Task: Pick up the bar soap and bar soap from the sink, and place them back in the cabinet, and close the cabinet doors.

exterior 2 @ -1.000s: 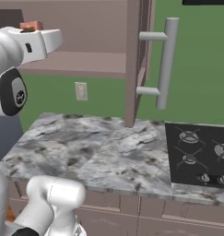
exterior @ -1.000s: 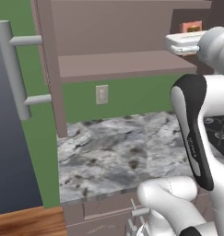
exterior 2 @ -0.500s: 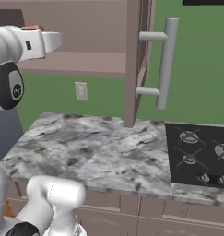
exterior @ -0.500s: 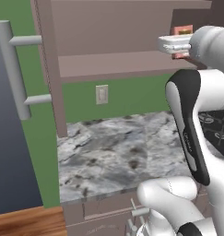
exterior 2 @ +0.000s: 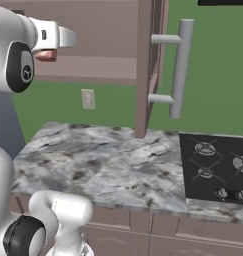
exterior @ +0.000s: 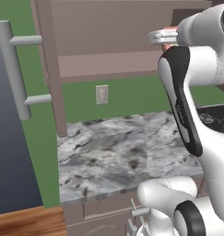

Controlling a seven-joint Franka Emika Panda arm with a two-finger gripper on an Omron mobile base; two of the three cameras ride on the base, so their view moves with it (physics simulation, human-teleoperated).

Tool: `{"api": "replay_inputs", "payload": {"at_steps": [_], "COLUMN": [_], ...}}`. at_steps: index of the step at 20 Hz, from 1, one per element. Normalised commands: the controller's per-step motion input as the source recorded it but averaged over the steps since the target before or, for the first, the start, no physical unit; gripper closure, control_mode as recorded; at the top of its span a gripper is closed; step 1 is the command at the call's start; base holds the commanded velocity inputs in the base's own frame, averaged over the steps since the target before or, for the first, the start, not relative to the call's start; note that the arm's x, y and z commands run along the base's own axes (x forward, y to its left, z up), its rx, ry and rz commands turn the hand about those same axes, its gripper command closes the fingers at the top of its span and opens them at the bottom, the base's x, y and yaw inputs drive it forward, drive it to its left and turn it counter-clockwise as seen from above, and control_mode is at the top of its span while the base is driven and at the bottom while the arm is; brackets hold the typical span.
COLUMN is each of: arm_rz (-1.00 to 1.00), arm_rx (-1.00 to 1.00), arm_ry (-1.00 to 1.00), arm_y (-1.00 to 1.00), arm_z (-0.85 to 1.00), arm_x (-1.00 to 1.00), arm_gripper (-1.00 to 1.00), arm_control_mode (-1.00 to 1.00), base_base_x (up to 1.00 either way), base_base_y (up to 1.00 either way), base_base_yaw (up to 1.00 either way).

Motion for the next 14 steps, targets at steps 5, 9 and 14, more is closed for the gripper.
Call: {"api": "replay_inputs", "payload": {"at_steps": [5,9,14], "arm_rz": [0.00,0.00,0.00], "arm_rx": [0.00,-0.03,0.00], "arm_ry": [0.05,0.00,0.00], "arm_y": [0.00,0.00,0.00], "arm_z": [-0.50,-0.47,-0.41], "arm_x": [0.45,0.42,0.46], "arm_gripper": [1.00,1.00,1.00], "arm_control_mode": [-1.00,-1.00,-1.00], "base_base_x": [0.00,0.00,0.00], "base_base_y": [0.00,0.00,0.00], "base_base_yaw": [0.00,0.00,0.00]}}
